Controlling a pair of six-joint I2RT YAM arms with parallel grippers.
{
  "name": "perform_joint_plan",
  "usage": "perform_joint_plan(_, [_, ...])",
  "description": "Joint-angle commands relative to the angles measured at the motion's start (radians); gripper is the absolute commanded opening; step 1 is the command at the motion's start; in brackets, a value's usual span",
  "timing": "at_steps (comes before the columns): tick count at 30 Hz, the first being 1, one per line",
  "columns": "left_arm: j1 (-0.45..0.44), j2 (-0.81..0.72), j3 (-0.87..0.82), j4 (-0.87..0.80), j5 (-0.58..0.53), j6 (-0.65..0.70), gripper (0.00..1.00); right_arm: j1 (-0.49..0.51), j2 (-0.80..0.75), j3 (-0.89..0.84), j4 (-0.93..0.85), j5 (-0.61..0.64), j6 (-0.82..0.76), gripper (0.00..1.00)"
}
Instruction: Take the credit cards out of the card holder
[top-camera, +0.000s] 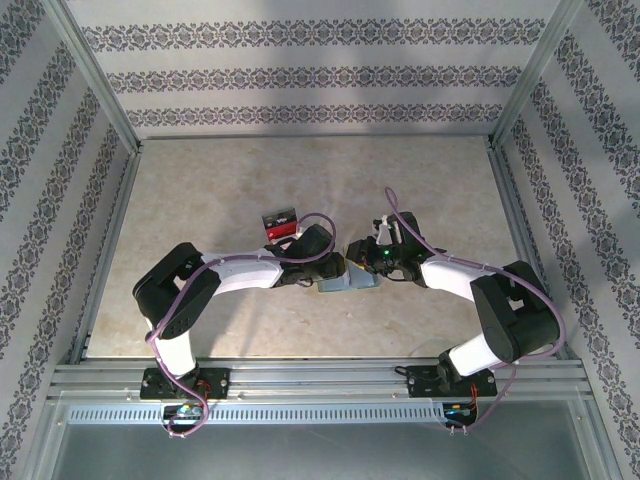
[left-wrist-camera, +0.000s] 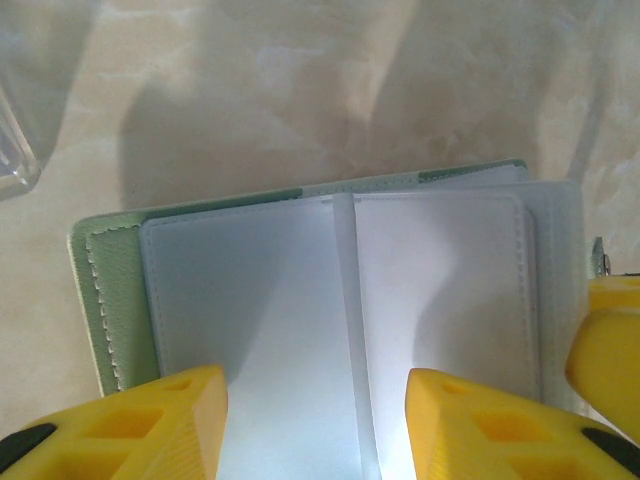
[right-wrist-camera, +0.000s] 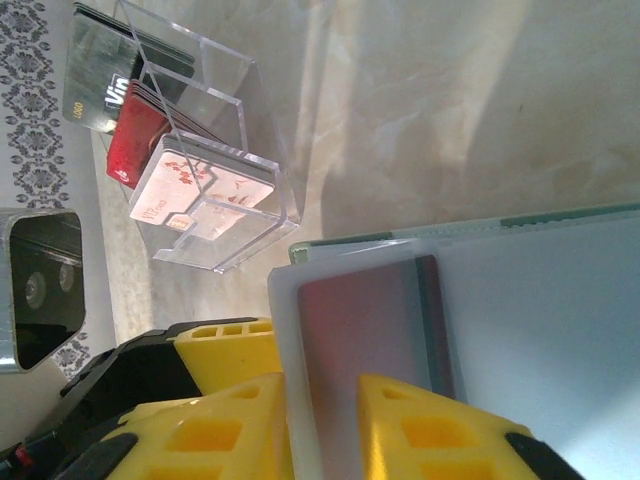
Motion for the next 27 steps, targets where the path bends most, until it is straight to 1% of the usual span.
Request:
perform_joint_plan(1, [0.014, 0.012, 0.009, -0.029, 0.004, -0.013, 0.5, -0.017, -0.003, -0.024, 0.022, -0.014, -0.01, 0.23])
perform_joint_plan(5, [0.013, 0.009, 0.009, -0.036, 0.001, -0.013, 0.5, -0.025, -0.004, -0.036, 0.049, -0.026, 0.003, 0.19])
perform_joint_plan(9, [0.014, 0.006, 0.006, -0.039, -0.002, -0.012, 0.5, -0.031, -0.005, -0.044, 0.062, -0.032, 0.008, 0.17])
perform_joint_plan(21, [0.014, -0.008, 0.003, -0.048, -0.016, -0.013, 0.5, -0.05, -0.012, -0.073, 0.069, -0.029, 0.005, 0.14])
perform_joint_plan(27, [0.015, -0.014, 0.003, -0.053, -0.02, -0.013, 0.5, -0.048, 0.008, -0.073, 0.063, -0.03, -0.007, 0.16])
